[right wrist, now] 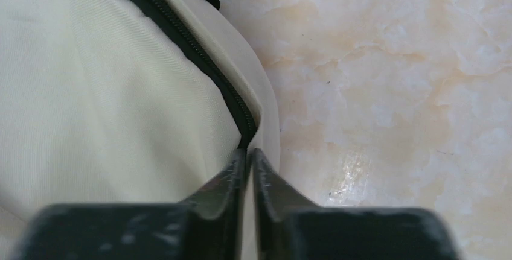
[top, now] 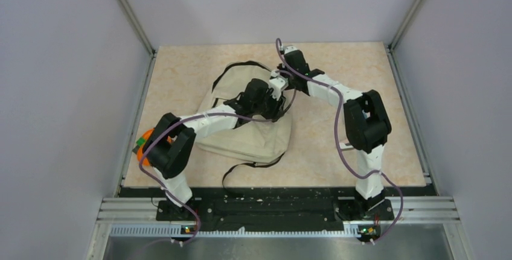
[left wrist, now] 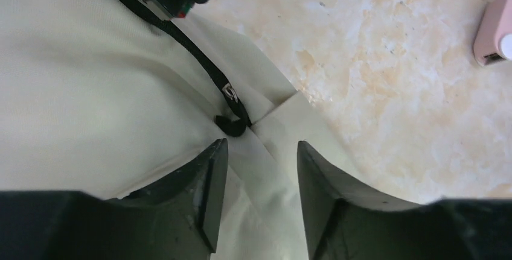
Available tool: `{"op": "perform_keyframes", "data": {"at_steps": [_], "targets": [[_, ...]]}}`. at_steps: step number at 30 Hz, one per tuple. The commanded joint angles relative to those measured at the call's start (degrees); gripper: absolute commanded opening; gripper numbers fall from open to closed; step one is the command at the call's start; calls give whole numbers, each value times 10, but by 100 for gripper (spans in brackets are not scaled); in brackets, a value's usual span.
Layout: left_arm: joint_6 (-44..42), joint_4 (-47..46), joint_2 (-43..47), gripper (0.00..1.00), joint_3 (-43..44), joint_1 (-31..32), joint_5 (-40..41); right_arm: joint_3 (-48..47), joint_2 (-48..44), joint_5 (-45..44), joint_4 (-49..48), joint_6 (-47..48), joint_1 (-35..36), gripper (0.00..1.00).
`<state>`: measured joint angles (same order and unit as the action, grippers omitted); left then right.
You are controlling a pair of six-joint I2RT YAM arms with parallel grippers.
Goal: Pack the student bag
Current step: Zip the student bag at the center of the board, then unzip the student bag at the center of the board.
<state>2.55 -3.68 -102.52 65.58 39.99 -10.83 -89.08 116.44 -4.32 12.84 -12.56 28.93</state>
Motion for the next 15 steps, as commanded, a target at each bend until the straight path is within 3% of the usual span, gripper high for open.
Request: {"op": "perform_keyframes", "data": {"at_steps": [1, 3, 5, 11, 15], "targets": [[-3, 33, 98, 64, 4, 14, 22, -43, -52, 35, 3, 24, -11, 28], [2, 70, 125, 77, 11, 14, 53, -42, -77, 39, 29, 31, -12, 51], [11, 102, 150, 80, 12, 14, 92, -33, -106, 36, 51, 33, -13, 63], [28, 206, 222, 83, -25, -12, 166, 74, -218, 29, 70, -5, -13, 71], [40, 270, 278, 83, -61, -84, 160, 208, -311, 81, 34, -47, -14, 72]]}}
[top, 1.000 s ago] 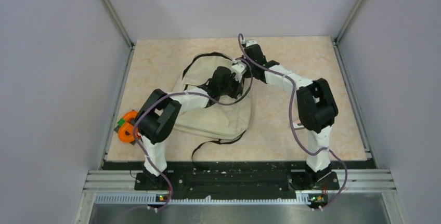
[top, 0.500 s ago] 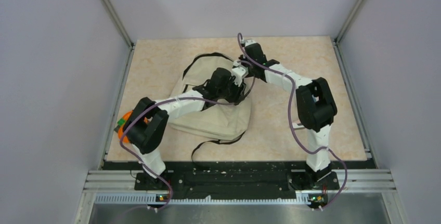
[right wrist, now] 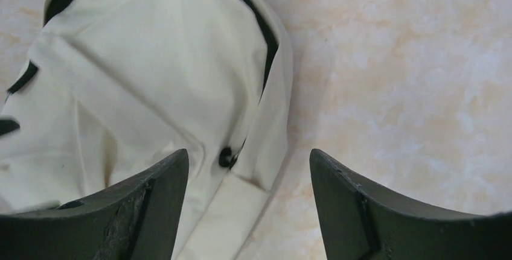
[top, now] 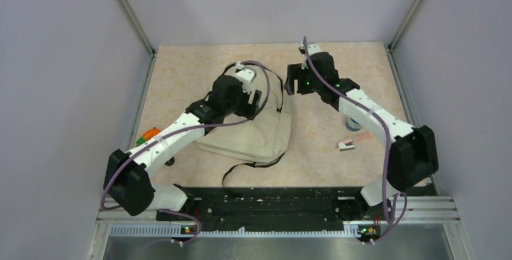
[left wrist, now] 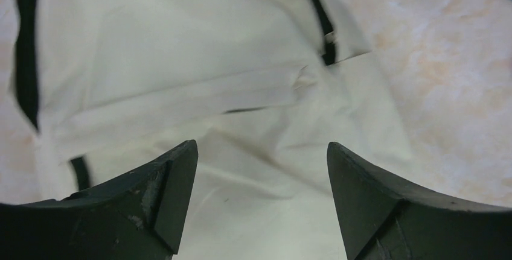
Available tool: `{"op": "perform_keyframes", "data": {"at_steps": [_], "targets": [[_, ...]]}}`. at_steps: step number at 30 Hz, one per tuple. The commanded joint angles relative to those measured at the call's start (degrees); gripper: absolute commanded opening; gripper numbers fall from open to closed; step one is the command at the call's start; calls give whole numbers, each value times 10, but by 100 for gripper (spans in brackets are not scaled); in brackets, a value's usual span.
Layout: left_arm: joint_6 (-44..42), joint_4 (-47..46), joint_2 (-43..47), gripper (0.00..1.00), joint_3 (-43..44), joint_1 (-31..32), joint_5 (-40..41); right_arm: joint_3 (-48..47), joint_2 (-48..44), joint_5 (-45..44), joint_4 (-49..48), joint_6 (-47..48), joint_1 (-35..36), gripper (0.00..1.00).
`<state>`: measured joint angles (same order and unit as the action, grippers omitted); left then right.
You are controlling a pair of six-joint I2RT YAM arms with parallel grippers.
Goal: Pack the student bag
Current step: Unzip the student bag at the center of the board.
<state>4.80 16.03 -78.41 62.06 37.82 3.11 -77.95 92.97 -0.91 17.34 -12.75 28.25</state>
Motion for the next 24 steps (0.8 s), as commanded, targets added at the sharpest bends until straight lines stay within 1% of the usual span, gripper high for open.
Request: {"op": "perform_keyframes", "data": {"at_steps": [1, 3, 6, 11, 15, 18, 21, 22, 24], "targets": [[24, 80, 59, 83, -38, -94, 15, 130, -97, 62, -22, -63, -7, 73], [32, 73, 88, 84, -60, -131, 18, 187, -130, 97, -39, -90, -7, 73], [45, 66, 105, 85, -75, -162, 22, 277, -166, 154, -83, -138, -5, 73], [74, 48, 87, 85, -80, -186, 35, 398, -204, 201, -194, -222, 6, 72], [96, 5, 94, 83, -95, -188, 40, 437, -187, 208, -261, -261, 31, 70], [106, -14, 95, 83, -100, -190, 49, 445, -160, 213, -301, -278, 37, 63], [108, -11, 87, 84, -92, -196, 52, 438, -130, 215, -327, -276, 37, 43], [108, -8, 82, 85, -89, -199, 53, 427, -113, 216, -329, -272, 37, 40], [108, -4, 76, 85, -83, -204, 57, 406, -90, 211, -309, -260, 37, 39]]}}
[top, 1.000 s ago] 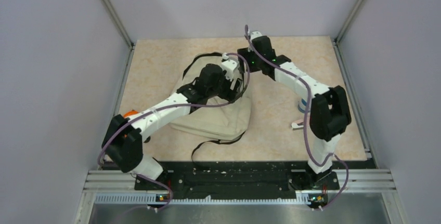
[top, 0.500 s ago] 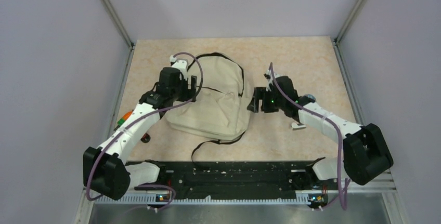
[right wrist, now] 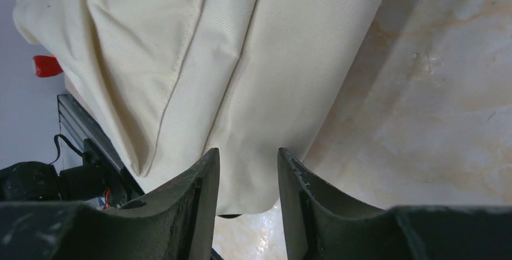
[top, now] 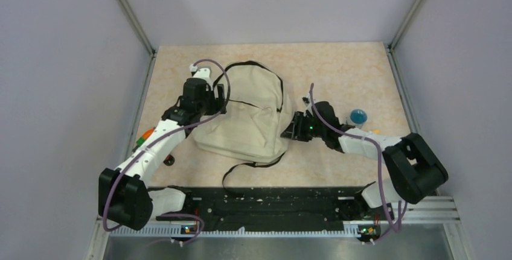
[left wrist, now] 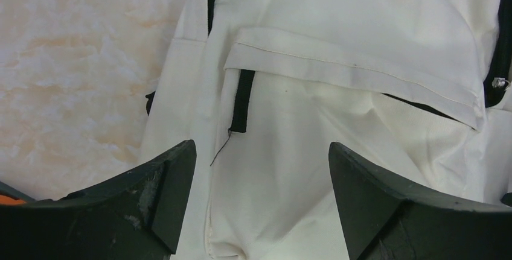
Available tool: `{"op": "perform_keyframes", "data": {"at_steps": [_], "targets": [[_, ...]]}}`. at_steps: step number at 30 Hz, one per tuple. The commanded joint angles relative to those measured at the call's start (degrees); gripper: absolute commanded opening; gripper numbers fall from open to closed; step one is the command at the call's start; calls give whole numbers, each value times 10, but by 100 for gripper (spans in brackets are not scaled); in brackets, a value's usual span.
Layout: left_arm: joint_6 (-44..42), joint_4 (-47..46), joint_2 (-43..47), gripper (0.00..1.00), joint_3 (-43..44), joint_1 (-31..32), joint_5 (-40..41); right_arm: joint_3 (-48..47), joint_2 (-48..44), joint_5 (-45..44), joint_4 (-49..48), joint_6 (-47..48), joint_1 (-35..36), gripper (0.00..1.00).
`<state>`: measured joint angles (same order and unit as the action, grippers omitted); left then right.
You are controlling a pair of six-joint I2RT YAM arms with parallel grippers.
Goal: Pack the student bag
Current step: Unzip the student bag at the center of the board.
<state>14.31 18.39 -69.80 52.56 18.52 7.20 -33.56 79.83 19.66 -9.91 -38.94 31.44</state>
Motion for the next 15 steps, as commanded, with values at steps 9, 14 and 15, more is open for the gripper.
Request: {"op": "perform_keyframes", "data": {"at_steps": [9, 14, 15], "targets": [[8, -20, -12, 87, 8, -28, 28, -53, 33, -49, 21, 30, 5, 54], [14, -33, -12, 87, -4, -38, 20, -30, 24, -79, 36, 42, 5, 60], [14, -35, -12, 87, -5, -39, 18, -27, 27, -73, 29, 42, 5, 60]]}}
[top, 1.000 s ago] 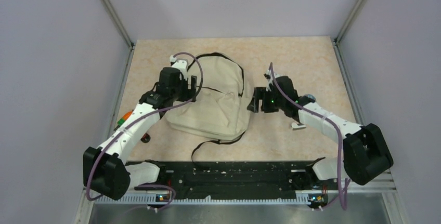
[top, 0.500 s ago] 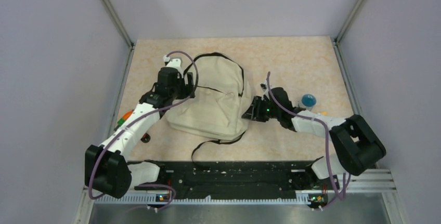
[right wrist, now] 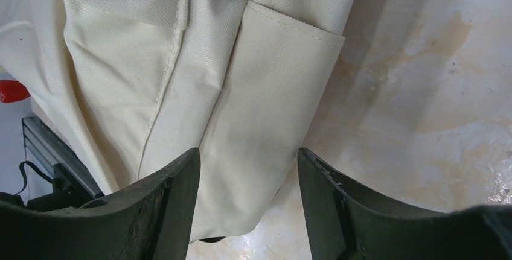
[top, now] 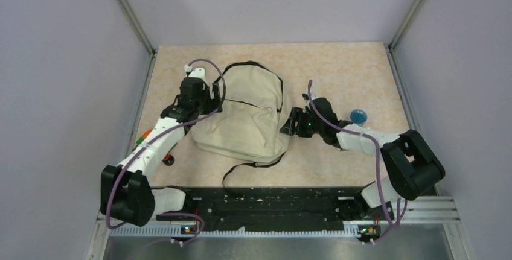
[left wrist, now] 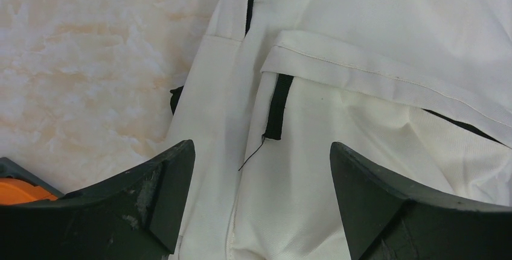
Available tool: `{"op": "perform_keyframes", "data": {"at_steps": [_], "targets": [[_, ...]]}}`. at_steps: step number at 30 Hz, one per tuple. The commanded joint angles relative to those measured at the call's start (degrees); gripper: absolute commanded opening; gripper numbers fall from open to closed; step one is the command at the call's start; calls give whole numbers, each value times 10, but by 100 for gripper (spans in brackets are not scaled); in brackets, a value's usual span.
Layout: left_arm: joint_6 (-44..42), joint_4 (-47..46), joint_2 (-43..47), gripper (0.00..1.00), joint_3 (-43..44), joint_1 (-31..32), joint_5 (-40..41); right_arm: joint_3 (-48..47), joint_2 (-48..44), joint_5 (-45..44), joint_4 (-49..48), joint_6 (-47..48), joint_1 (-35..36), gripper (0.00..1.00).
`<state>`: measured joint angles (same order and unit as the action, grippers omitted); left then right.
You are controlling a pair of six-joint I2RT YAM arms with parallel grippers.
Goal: Pack the student bag
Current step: Unzip the student bag at the center of the board.
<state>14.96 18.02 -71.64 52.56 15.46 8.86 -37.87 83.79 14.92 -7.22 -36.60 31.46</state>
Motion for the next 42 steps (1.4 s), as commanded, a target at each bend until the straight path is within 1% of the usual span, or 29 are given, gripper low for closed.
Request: {"op": "perform_keyframes", "data": {"at_steps": [1, 4, 5, 6, 7, 9, 10, 12, 14, 18, 20, 24, 29, 33, 37, 39, 42], "targets": [[8, -34, 6, 87, -7, -9, 0, 19, -9, -14, -11, 17, 4, 60], [9, -40, 7, 87, -10, -13, -1, 17, 14, 35, -53, 12, 5, 60], [9, -41, 6, 87, -10, -14, -2, 8, 29, 43, -53, 12, 6, 59], [9, -42, 6, 87, -9, -16, -3, -3, 40, 46, -49, 15, 8, 57], [9, -42, 4, 87, -8, -17, -4, -10, 46, 47, -47, 19, 9, 52], [9, -45, 1, 87, -7, -20, -8, -21, 49, 37, -41, 26, 9, 33], [7, -47, 0, 87, -7, -20, -10, -31, 49, 13, -29, 34, 9, 21], [4, -53, -7, 85, -7, -21, -15, -59, 55, -29, 8, 60, 6, 0], [-2, -61, -17, 82, -6, -22, -25, -84, 67, -50, 28, 81, -5, 0], [-4, -65, -40, 77, 1, -24, -33, -121, 88, -62, 36, 111, -25, 0], [-5, -59, -51, 71, 7, -24, -20, -141, 98, -69, 53, 124, -28, 0], [-3, -46, -67, 59, 13, -24, -4, -155, 109, -72, 57, 131, -28, 0], [0, -43, -75, 48, 12, -24, -31, -157, 121, -67, 55, 130, -29, 0], [-3, -25, -84, 34, 21, -24, -38, -159, 125, -66, 54, 129, -29, 0], [-2, -17, -83, 22, 23, -24, -50, -163, 127, -66, 55, 131, -29, 0], [-1, -16, -78, 19, 23, -24, -56, -165, 128, -66, 57, 132, -29, 0], [-3, -13, -71, 18, 24, -24, -70, -167, 129, -65, 58, 134, -29, 0]]}}
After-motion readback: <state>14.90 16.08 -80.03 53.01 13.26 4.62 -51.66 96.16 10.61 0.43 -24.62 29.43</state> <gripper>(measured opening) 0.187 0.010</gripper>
